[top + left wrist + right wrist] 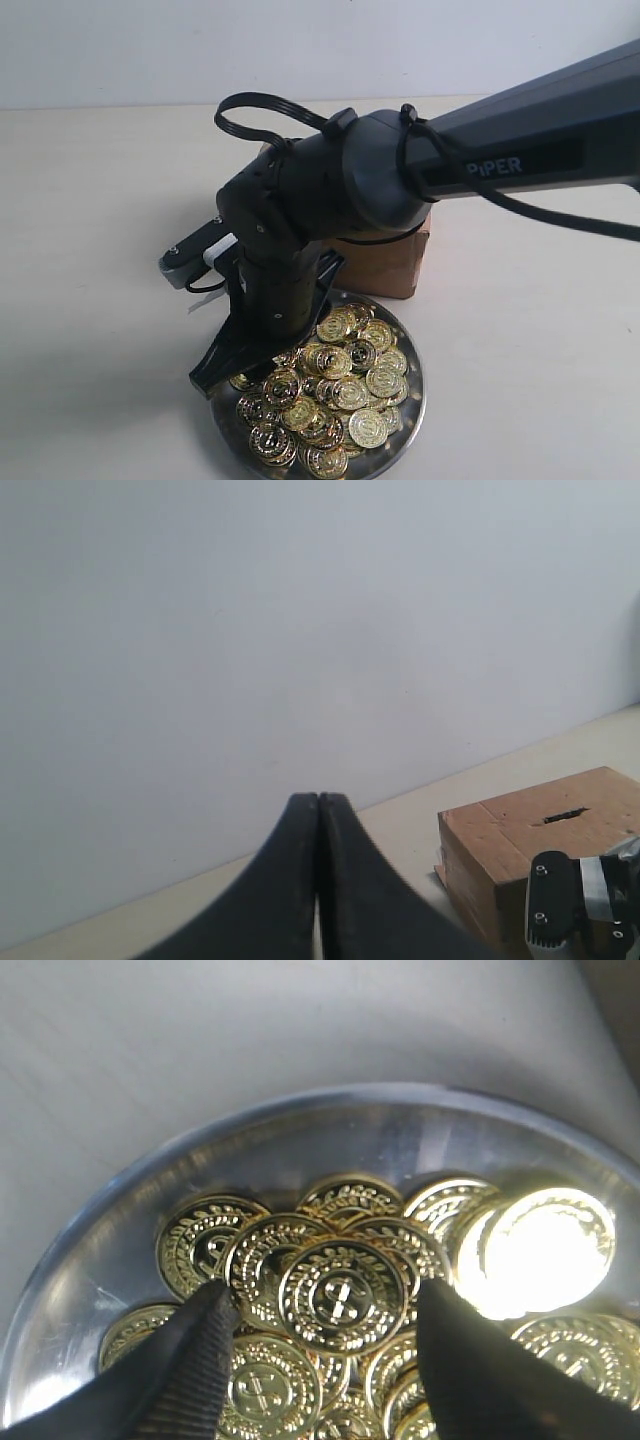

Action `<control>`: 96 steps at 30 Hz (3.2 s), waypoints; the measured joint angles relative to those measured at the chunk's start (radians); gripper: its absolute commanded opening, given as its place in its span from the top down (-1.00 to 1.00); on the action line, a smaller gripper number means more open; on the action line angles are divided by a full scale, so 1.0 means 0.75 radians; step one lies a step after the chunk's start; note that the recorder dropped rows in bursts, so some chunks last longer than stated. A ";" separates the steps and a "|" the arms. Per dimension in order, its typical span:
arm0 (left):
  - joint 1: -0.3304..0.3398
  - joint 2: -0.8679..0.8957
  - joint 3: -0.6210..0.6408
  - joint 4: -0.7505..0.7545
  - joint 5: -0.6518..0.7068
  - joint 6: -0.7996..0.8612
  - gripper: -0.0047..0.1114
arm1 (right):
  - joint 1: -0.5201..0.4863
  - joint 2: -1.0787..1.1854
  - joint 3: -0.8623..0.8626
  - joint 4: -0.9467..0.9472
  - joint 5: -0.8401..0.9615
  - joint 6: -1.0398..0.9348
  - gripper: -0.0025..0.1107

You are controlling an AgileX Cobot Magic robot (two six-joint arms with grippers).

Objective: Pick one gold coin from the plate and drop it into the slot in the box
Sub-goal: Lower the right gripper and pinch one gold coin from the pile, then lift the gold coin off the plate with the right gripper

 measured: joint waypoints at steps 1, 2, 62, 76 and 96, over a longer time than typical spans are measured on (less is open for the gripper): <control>0.000 0.000 0.000 0.000 0.000 0.000 0.92 | 0.000 0.000 0.000 0.000 0.000 0.000 0.03; 0.000 0.000 0.000 0.000 0.000 0.000 0.92 | 0.000 0.000 0.000 0.000 0.000 0.000 0.03; 0.000 0.000 0.000 0.000 0.000 0.000 0.92 | -0.009 0.032 -0.002 0.043 -0.014 -0.080 0.23; -0.001 0.000 0.000 0.000 0.000 0.000 0.92 | -0.009 0.032 -0.002 0.028 -0.017 -0.080 0.43; -0.270 0.000 0.000 -0.049 0.205 0.427 0.92 | -0.011 -0.240 -0.002 0.277 0.447 -0.685 0.43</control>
